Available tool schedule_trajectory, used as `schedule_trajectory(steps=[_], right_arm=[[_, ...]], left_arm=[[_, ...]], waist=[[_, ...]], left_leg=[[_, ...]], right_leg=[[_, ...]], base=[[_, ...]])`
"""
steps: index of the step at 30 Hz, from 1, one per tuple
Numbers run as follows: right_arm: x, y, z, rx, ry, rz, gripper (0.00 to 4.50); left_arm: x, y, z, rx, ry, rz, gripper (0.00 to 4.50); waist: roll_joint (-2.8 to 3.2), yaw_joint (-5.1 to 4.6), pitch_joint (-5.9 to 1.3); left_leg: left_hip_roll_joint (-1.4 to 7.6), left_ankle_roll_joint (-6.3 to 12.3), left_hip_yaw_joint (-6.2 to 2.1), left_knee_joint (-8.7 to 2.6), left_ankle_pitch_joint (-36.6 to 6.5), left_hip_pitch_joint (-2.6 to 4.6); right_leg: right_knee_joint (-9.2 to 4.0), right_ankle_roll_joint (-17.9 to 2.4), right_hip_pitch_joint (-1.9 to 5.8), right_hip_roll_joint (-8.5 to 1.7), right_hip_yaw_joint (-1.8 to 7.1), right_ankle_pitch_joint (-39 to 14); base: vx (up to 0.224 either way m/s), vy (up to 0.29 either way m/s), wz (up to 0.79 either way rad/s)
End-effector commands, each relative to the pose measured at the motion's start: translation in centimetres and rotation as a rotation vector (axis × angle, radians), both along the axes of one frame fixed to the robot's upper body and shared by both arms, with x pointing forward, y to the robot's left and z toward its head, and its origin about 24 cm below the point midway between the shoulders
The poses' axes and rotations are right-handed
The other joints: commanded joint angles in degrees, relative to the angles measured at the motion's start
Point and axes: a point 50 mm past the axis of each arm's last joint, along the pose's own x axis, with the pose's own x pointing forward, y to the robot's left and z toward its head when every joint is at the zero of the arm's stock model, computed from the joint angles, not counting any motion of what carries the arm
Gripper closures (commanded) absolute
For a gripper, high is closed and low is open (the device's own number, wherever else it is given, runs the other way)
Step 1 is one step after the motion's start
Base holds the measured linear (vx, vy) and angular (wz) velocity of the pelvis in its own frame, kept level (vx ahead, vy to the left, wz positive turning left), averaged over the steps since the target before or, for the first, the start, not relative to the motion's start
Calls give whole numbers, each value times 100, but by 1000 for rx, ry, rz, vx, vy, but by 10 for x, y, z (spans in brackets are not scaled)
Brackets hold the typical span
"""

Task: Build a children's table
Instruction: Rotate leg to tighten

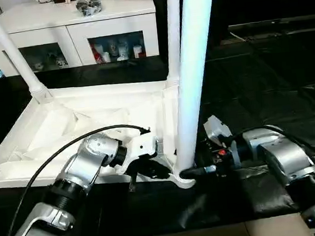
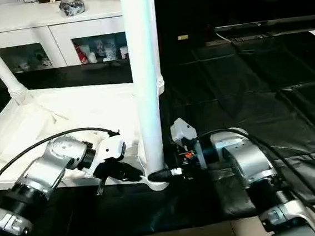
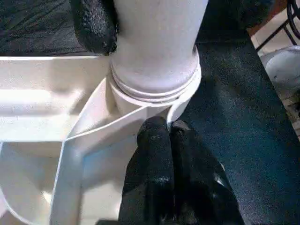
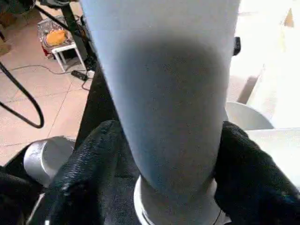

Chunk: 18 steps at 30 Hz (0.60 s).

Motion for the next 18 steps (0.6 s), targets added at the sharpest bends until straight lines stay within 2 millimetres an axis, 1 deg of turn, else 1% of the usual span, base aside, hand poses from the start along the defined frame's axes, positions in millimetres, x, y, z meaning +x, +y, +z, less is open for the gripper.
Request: schedule_trajectory(steps=[1,3,5,6,7,8,11,16,18], right_arm=[[1,2,1,15,6,1,167],[1,2,1,17,9,1,184],[1,2,0,18,12,2,192],[1,2,0,19,13,4,199],[1,2,0,19,14,5,219],[1,2,0,20,15,5,226],[0,3,0,23,19,9,235],[-2,5,-2,34,31,2,245],[-2,8,-3,50,38,-50,246]], left_arm=[[0,-3,4,-40,-18,18,450],[0,-2,3,-53,-15,31,450],[-1,0,1,-75,-6,55,450],[-1,1,0,-80,-3,65,450],[-1,3,-1,-80,-2,70,450],[-2,3,-2,-80,-1,72,450],[-4,7,-6,-83,8,92,450],[-4,7,-7,-81,10,97,450],[-1,5,-7,-86,10,145,450]], waist=[[-112,-35,-355],[-117,-37,-350],[-143,-36,-350],[-132,-32,-354],[-137,-35,-354],[-134,-35,-352],[-126,-44,-346],[-127,-46,-342],[-130,-47,-337]], left_leg=[[114,383,12,-417,-936,-20],[112,380,14,-418,-955,-20],[106,393,20,-415,-917,-29],[109,395,18,-414,-904,-28],[114,398,17,-416,-900,-21],[114,398,15,-418,-898,-26],[113,381,15,-422,-946,-24],[117,368,15,-428,-972,-16],[114,361,16,-430,-974,-20]], right_leg=[[-423,-984,313,-278,256,-2015],[-428,-983,313,-281,257,-2037],[-424,-974,317,-279,257,-2043],[-420,-977,315,-279,258,-2033],[-418,-980,309,-277,261,-2008],[-415,-985,313,-277,259,-1997],[-423,-985,314,-278,258,-2012],[-426,-988,311,-276,263,-2014],[-429,-981,315,-280,264,-2040]], base=[[0,0,0],[0,0,0],[0,0,0],[0,0,0],[0,0,0],[0,0,0],[0,0,0],[0,0,0],[0,0,0]])
